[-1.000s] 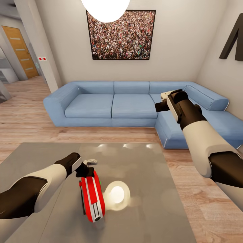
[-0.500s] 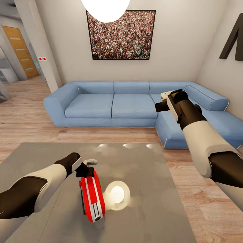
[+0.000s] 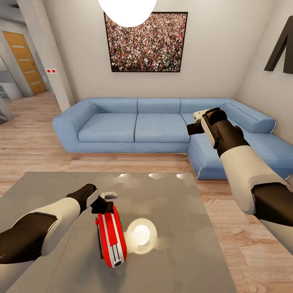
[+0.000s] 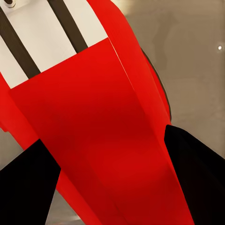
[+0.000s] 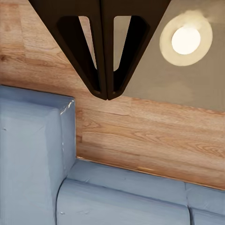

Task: Turn on the radio receiver that's on the table in the living room.

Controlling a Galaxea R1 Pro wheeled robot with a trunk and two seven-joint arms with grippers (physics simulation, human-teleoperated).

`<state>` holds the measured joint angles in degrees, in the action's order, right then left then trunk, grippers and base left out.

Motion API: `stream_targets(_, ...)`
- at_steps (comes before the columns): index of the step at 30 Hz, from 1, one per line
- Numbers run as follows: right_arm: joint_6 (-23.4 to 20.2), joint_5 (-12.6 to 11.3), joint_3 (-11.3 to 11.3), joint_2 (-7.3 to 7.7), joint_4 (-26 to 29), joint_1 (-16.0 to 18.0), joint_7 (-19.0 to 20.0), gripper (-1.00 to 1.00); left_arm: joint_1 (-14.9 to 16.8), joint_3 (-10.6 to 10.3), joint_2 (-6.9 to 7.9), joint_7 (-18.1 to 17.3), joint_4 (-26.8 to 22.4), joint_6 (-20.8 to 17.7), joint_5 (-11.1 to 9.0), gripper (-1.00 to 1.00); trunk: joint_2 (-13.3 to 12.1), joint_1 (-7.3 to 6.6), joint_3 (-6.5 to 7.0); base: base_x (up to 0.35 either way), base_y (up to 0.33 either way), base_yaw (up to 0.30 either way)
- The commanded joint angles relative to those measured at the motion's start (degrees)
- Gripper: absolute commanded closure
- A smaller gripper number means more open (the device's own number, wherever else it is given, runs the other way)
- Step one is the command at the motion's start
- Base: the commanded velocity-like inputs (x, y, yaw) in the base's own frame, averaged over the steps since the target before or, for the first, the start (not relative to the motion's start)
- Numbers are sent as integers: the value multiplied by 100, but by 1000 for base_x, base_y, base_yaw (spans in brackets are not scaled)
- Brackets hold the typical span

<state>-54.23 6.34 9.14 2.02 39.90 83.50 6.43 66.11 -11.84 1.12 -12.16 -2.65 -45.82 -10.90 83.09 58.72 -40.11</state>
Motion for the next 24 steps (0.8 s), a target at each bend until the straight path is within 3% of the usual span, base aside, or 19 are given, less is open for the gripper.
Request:
stream_targets(1,0,0,0,0,0,0,0,100,-160,15,2,-6,-8,3,0,100,-1,1,-2,0,0,0)
stream_targets(6,0,-1,0,0,0,0,-1,100,-160,15,2,-6,-8,3,0,100,-1,1,-2,0,0,0)
stream_targets(7,0,-1,0,0,0,0,-1,100,-160,15,-1,-6,-8,3,0,-100,-1,1,-2,0,0,0)
stream_targets(24,0,-1,0,0,0,0,-4,100,-160,15,2,-6,-8,3,0,-100,-1,1,-2,0,0,0)
